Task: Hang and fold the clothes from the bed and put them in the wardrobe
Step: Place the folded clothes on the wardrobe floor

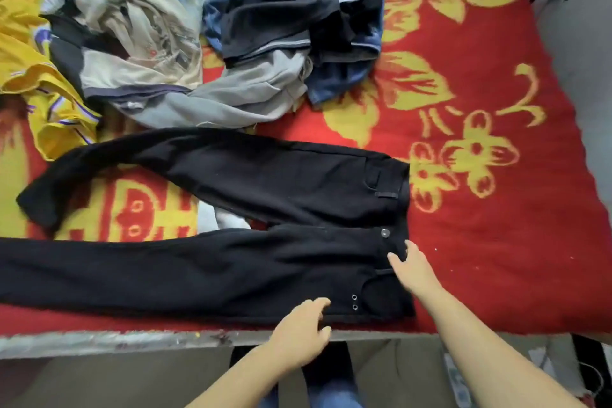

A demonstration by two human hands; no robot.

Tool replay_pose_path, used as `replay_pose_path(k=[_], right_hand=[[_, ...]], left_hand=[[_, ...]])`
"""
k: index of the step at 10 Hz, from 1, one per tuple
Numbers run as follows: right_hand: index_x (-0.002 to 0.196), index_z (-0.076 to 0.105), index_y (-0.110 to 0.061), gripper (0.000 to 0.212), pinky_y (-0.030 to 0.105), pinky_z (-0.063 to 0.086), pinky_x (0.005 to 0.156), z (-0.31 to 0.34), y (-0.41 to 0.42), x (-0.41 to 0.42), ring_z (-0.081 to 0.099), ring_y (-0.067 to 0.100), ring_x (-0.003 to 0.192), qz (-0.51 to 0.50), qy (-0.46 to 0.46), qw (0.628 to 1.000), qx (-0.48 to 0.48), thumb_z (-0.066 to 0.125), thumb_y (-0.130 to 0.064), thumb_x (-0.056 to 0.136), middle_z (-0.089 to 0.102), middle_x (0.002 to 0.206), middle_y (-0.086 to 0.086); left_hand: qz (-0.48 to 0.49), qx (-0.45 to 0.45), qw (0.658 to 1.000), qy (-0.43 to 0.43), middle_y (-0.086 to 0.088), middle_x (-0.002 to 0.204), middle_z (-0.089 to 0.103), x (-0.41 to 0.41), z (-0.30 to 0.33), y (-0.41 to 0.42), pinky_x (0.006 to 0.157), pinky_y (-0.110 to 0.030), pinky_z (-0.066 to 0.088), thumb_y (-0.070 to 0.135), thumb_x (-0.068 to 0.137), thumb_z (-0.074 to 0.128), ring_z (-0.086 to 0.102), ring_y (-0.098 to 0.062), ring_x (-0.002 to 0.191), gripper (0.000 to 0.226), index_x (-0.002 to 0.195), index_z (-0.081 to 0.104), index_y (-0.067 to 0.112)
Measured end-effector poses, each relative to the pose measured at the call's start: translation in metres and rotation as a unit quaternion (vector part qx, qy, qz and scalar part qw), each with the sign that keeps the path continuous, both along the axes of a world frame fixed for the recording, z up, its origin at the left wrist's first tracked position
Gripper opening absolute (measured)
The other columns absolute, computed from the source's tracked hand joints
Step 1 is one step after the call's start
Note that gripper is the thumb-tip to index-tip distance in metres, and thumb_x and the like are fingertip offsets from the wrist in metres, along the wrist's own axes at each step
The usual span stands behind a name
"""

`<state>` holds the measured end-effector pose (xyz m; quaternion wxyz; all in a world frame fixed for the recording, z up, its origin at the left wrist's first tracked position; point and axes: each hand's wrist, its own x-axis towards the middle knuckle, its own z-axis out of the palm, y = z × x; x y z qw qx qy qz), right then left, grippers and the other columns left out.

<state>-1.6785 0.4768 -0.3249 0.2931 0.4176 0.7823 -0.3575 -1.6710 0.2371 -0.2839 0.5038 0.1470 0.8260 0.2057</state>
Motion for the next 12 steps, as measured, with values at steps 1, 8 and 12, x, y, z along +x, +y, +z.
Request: replay_pose_path(k=[1, 8, 12], right_hand=[[0.148, 0.023, -0.001, 0.066, 0.039, 0.03, 0.107, -0.022, -0.007, -0.034, 0.033, 0.036, 0.135, -0.064, 0.06, 0.995, 0.049, 0.053, -0.03, 0.096, 0.033, 0.146, 0.024], [0.119, 0.056, -0.016, 0.03, 0.058, 0.043, 0.094, 0.028, 0.147, -0.044, 0.048, 0.047, 0.114, -0.094, 0.068, 0.942, 0.316, 0.043, -0.015, 0.091, 0.052, 0.122, 0.027], [0.116, 0.065, -0.011, 0.036, 0.044, 0.041, 0.094, 0.012, -0.162, -0.146, 0.053, 0.029, 0.112, 0.274, 0.26, 0.922, 0.089, 0.05, 0.003, 0.086, 0.06, 0.118, 0.008]], left_hand=[[-0.068, 0.004, 0.994, 0.088, -0.002, 0.14, 0.039, -0.008, -0.04, 0.024, 0.105, -0.036, 0.036, 0.034, 0.093, 0.05, 0.037, -0.02, 0.129, 0.063, 0.148, 0.023, 0.023], [-0.051, 0.222, 0.973, -0.02, -0.018, 0.145, 0.026, 0.011, 0.026, 0.15, 0.107, -0.048, 0.032, 0.018, 0.096, 0.047, 0.032, -0.038, 0.128, 0.06, 0.151, 0.021, 0.02], [0.163, -0.148, 0.921, 0.322, -0.017, 0.141, 0.038, -0.192, -0.034, -0.224, 0.1, -0.042, 0.038, 0.016, 0.089, 0.057, 0.039, -0.034, 0.127, 0.067, 0.148, 0.027, 0.006]])
